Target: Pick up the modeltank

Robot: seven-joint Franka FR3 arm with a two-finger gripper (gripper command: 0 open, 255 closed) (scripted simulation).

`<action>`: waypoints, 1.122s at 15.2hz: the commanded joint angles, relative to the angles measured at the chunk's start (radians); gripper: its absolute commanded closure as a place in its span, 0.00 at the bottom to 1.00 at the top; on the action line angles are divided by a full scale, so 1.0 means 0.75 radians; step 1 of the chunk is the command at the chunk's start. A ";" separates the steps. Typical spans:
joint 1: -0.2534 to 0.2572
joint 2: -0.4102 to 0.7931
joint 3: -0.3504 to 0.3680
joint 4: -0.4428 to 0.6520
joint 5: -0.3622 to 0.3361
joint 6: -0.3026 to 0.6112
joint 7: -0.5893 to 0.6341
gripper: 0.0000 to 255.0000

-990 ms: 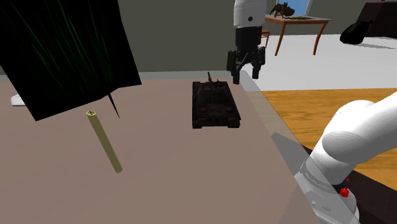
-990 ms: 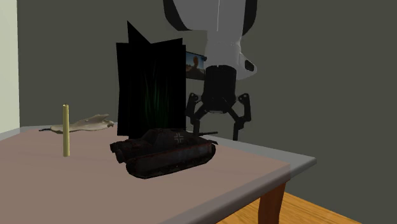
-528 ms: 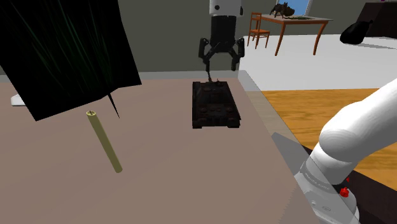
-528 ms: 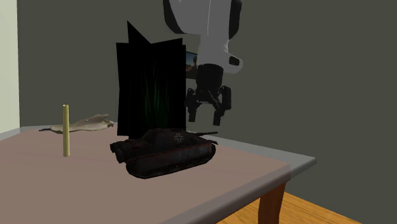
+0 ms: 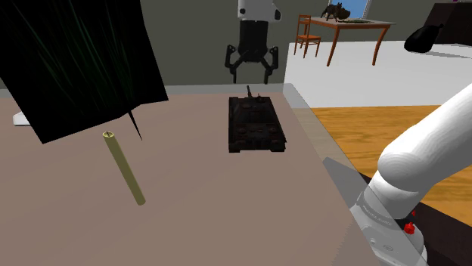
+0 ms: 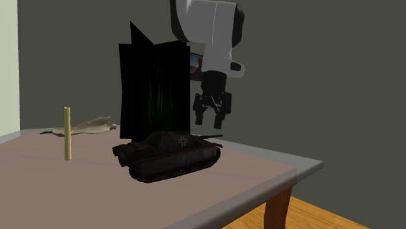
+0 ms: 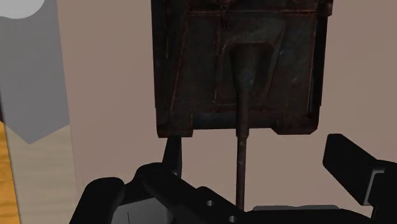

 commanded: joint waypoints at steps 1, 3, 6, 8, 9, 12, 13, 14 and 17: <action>0.001 -0.003 0.003 -0.040 0.003 0.037 -0.004 0.00; 0.002 -0.006 0.005 -0.070 0.005 0.065 -0.008 0.00; 0.003 -0.007 0.005 -0.072 0.006 0.065 -0.008 1.00; 0.003 -0.008 0.005 -0.072 0.006 0.065 -0.008 1.00; 0.003 -0.008 0.005 -0.072 0.006 0.065 -0.008 1.00; 0.003 -0.007 0.005 -0.072 0.006 0.065 -0.008 1.00; 0.002 -0.007 0.005 -0.072 0.005 0.065 -0.008 1.00; 0.002 -0.005 0.005 -0.070 0.005 0.065 -0.008 1.00; 0.000 -0.001 0.001 -0.012 0.001 0.012 0.000 1.00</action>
